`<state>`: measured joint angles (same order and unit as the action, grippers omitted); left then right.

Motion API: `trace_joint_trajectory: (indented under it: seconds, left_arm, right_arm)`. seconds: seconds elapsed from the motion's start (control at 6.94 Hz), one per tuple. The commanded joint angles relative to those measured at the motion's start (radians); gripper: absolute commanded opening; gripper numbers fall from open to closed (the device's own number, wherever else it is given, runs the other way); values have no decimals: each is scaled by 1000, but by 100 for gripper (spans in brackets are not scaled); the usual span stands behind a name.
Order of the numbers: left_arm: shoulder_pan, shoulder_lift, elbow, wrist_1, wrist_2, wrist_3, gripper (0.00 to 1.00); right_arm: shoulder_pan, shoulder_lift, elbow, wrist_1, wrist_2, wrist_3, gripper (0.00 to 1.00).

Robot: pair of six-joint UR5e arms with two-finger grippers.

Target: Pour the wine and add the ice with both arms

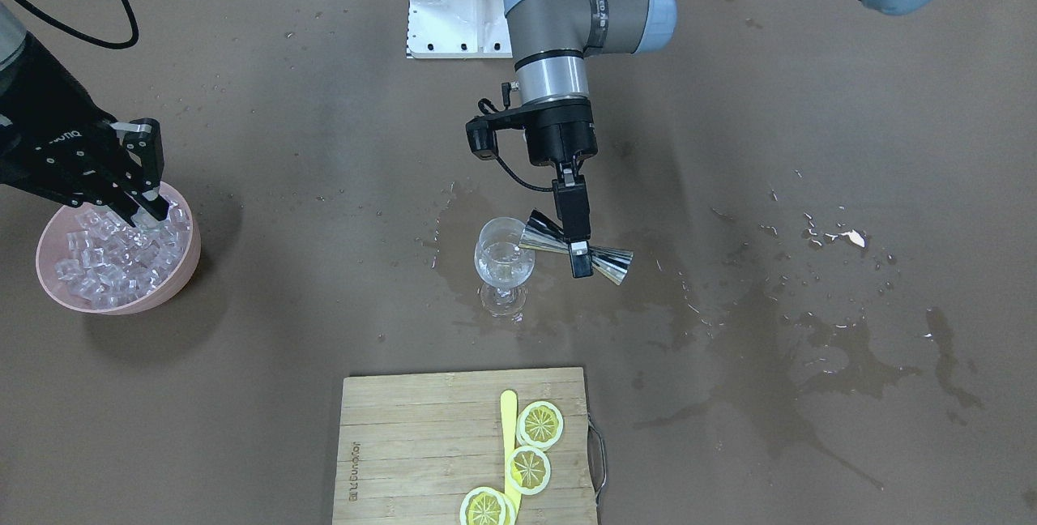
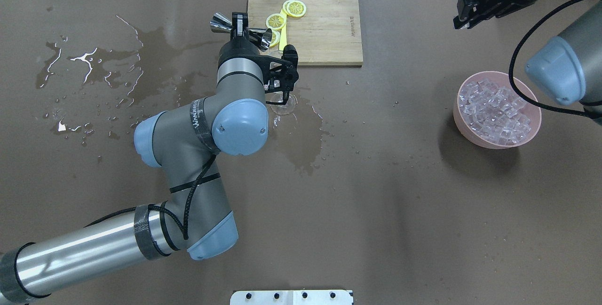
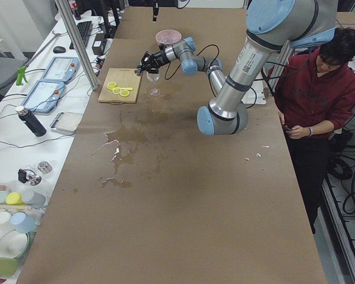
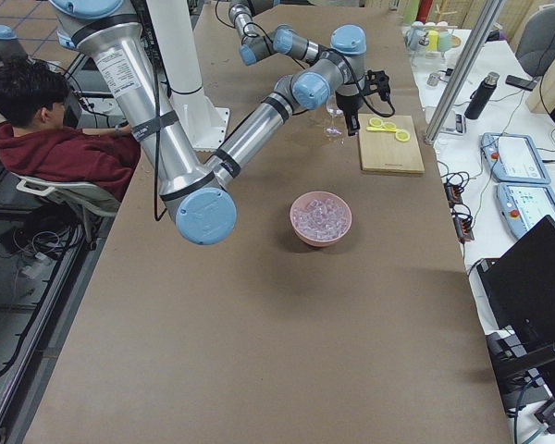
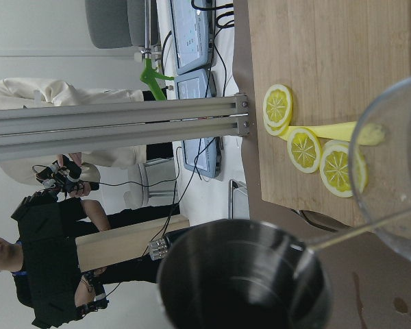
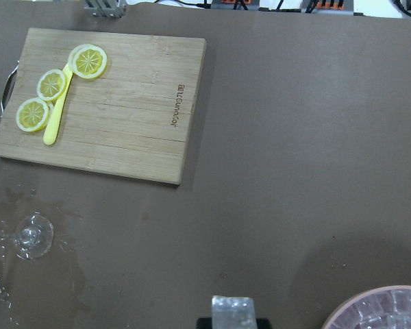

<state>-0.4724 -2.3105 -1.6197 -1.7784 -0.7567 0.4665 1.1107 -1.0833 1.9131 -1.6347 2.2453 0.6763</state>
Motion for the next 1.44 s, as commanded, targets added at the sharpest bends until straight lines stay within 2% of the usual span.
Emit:
trace_joint_trajectory:
  seconds: [0.0,0.29,0.72,1.01,1.3]
  left_arm:
    - [11,-3,7,2,26,7,0]
    - [21,-26,17,20,43,39,0]
    - [31,-35,18,20,62,89,0]
    - [23,2,-47,-103,54,69,0]
    - [0,63,-60,-223,33,67,0]
  right_arm:
    - [-6,29,-26,-2,-1,9,7]
    - [-26,54,-52,-4,-12,9,7]
    - [-54,175,-135,-5,-15,91,7]
    - [-77,206,-161,-5,-16,117,7]
    - [-91,236,-195,-10,-15,118,7]
